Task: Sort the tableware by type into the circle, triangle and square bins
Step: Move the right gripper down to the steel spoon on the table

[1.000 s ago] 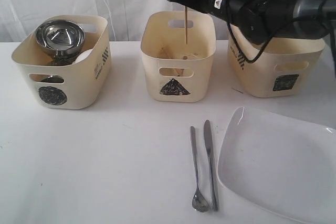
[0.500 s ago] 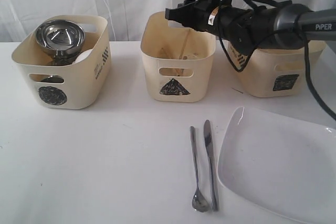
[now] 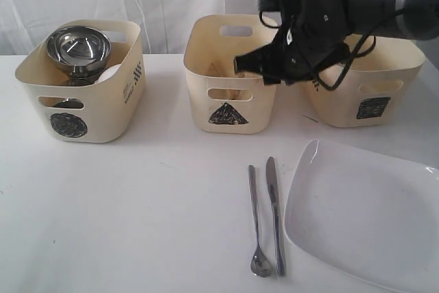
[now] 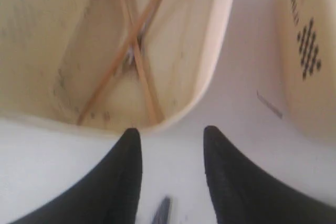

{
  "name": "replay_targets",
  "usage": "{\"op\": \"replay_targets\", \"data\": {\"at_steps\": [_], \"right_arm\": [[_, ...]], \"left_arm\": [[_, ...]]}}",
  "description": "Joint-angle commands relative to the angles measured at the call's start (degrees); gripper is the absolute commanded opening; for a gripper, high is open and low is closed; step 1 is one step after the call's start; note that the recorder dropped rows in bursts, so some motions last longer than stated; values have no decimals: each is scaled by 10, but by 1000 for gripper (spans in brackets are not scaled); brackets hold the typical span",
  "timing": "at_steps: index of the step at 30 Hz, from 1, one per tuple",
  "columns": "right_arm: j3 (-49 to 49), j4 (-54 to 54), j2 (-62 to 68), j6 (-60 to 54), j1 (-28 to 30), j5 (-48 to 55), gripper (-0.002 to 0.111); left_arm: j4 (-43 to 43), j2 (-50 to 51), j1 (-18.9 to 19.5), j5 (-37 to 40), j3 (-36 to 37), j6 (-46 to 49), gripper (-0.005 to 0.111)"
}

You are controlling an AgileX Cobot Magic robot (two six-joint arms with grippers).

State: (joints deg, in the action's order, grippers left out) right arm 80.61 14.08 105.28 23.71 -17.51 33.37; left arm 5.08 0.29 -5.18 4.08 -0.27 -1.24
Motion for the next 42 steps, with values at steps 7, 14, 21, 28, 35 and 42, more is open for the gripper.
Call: {"op": "replay_targets", "data": {"at_steps": [7,14,21,28,35,42], "right_arm": [[-127,-247,-49,-209,-72,121,37],[-201,-241,-55,-166,-104,98,37],[-221,-198,-63,-129,-106,58,37],[-221,-187,-59,-129,-106,33,37],[-219,-154,-38,-82,-107,20,37],[-218,-119,-34,-50,-111,22,37]], "left_arm": [[4,-3,-2,2,3,0,36],[4,-3,-2,2,3,0,36],[4,-3,-2,2,3,0,36],[4,-3,-2,2,3,0,36],[4,-3,-2,2,3,0,36],[4,-3,-2,2,3,0,36]]}}
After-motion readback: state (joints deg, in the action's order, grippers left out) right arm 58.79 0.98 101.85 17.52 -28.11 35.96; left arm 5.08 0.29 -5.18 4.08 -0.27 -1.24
